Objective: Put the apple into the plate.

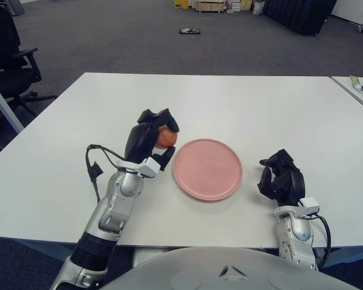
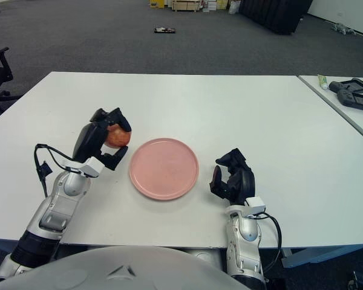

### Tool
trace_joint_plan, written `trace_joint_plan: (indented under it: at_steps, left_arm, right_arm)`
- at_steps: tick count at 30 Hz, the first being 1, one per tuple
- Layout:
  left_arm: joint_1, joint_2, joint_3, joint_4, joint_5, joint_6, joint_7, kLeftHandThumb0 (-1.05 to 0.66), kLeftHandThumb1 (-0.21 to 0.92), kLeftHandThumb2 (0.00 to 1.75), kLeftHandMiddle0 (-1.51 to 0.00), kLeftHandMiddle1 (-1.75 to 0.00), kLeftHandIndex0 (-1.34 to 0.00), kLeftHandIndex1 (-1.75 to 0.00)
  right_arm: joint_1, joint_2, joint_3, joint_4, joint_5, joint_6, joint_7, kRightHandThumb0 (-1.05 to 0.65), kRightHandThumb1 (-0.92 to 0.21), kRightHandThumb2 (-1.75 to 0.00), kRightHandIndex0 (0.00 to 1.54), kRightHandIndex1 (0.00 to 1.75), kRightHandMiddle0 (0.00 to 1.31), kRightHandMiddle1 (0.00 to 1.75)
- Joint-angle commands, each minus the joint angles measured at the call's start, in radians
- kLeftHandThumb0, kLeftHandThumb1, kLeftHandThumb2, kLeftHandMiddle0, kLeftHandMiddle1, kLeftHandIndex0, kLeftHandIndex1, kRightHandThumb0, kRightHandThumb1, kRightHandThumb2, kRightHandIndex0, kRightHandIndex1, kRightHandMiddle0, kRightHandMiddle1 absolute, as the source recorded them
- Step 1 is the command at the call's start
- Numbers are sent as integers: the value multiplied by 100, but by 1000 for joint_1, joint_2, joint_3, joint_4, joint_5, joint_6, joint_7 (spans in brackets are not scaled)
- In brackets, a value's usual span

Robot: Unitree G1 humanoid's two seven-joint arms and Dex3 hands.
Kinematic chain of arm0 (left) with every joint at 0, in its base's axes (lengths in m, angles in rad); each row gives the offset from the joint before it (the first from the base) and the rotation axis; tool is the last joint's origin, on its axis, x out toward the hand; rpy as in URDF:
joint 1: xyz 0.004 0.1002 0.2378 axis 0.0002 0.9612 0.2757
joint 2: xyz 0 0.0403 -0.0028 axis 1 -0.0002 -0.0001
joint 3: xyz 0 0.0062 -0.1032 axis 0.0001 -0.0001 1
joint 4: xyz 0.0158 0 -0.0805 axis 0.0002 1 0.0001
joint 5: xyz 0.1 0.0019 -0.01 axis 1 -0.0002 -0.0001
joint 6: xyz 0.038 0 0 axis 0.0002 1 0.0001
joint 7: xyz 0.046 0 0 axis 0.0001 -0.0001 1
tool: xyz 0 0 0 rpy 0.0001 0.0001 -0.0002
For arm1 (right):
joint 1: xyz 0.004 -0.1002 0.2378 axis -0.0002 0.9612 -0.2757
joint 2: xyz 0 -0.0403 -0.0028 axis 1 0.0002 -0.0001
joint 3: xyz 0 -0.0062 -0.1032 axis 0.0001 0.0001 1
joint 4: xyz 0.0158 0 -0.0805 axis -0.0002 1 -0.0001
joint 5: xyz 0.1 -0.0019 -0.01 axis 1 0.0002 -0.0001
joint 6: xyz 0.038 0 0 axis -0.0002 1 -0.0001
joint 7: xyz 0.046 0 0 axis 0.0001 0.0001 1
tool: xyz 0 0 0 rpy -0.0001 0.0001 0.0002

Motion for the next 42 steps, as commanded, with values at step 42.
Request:
trace_joint_plan:
  at_steps: [42]
  left_arm:
    - [-197,-4,-335,421,226,-314,-151,0,0,166,-88,-168,-61,-175]
  right_arm:
    - [-12,7,-7,-6,8,-5,-10,-45,-41,-120,120,175,54,175]
